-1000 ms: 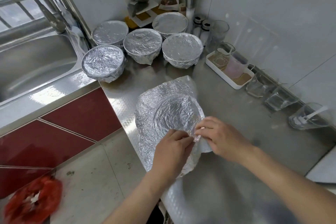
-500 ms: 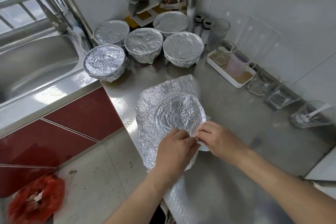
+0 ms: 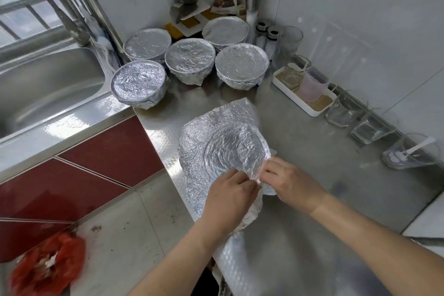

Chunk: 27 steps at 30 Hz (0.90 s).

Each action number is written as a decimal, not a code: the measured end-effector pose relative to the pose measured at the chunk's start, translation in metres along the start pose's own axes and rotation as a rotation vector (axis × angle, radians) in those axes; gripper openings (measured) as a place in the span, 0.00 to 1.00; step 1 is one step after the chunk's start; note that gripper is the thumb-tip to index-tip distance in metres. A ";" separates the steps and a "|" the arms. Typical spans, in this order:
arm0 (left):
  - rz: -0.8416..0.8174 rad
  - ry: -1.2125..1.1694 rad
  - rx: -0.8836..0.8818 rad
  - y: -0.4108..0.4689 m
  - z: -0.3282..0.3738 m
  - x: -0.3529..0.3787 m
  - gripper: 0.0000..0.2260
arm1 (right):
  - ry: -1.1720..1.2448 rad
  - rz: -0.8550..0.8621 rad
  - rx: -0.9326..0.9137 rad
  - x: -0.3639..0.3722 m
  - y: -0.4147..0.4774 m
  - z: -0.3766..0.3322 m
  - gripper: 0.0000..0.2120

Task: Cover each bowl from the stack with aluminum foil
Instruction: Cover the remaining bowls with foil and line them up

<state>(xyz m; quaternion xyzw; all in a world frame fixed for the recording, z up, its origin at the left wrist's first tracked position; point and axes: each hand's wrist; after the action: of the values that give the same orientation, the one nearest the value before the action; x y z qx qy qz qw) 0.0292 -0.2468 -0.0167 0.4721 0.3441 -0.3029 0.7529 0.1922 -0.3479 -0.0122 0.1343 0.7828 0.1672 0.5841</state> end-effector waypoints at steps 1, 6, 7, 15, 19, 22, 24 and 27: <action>-0.001 -0.019 -0.020 -0.004 -0.003 -0.003 0.11 | 0.017 -0.006 0.009 -0.002 0.001 0.001 0.10; -0.028 -0.076 -0.036 -0.020 -0.016 -0.015 0.11 | 0.123 -0.031 0.229 -0.009 0.002 0.001 0.14; -0.032 -0.076 -0.032 -0.020 -0.016 -0.015 0.11 | 0.174 -0.034 0.281 -0.010 0.003 -0.002 0.11; -0.048 -0.099 -0.045 -0.016 -0.017 -0.013 0.10 | 0.329 -0.111 0.499 -0.011 0.018 -0.019 0.03; -0.058 -0.060 0.006 -0.015 -0.016 -0.015 0.10 | 0.223 -0.186 0.375 -0.008 0.019 -0.019 0.05; -0.048 -0.018 0.065 -0.013 -0.015 -0.013 0.09 | 0.067 -0.098 0.158 0.001 0.012 -0.018 0.07; -0.029 0.005 0.101 -0.012 -0.014 -0.011 0.09 | -0.031 -0.049 0.049 0.007 0.009 -0.017 0.09; -0.015 0.013 0.112 -0.012 -0.013 -0.009 0.08 | -0.086 0.026 -0.064 0.009 0.005 -0.017 0.08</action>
<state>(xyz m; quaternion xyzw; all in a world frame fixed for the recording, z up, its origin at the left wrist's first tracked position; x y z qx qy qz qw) 0.0120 -0.2380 -0.0195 0.5129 0.3351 -0.3245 0.7206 0.1740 -0.3417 -0.0132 0.1328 0.7494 0.1939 0.6190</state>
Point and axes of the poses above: each hand's wrist, its own y-axis towards the middle knuckle, its own x-axis out of the palm, z = x × y, and after that the axes turned 11 degrees about z, right-handed
